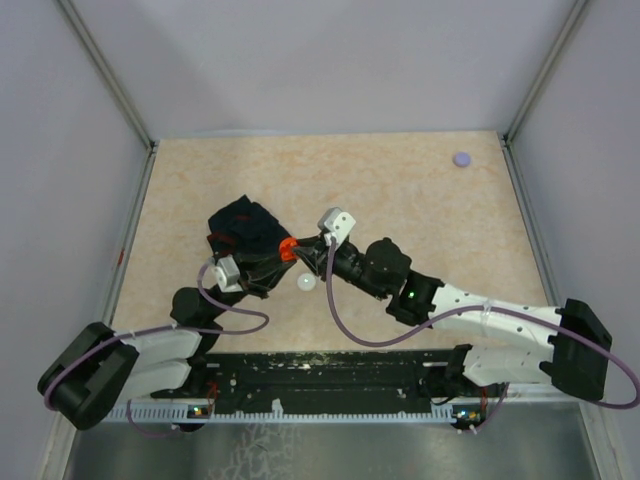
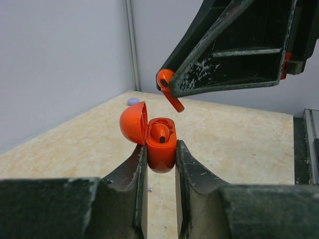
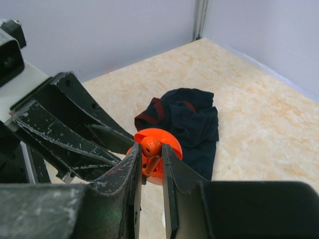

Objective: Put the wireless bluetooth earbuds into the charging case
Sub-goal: Place the earbud in the charging case.

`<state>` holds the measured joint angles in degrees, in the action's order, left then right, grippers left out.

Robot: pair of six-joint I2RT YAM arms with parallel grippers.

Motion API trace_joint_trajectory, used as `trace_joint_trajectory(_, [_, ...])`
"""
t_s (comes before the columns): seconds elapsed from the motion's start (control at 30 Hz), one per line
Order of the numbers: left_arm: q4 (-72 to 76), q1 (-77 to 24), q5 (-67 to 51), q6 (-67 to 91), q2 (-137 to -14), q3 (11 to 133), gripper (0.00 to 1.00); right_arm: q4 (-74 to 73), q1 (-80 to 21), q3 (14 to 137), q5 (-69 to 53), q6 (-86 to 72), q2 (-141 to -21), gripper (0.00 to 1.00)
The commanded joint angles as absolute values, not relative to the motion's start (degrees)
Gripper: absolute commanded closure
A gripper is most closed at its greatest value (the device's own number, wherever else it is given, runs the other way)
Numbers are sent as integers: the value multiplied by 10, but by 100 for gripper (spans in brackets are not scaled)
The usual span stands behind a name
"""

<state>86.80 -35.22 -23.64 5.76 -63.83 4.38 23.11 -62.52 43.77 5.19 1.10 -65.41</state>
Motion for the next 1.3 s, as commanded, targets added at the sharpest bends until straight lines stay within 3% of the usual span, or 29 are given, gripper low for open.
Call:
trace_joint_trajectory(0.0, [954,-351,-248,81,-644,53,100,292,-632,437,58,17,-636,88])
trace_joint_trajectory(1.27, [982,-351,-234,187,-647,64,100,291,-632,413,48,25,-655,89])
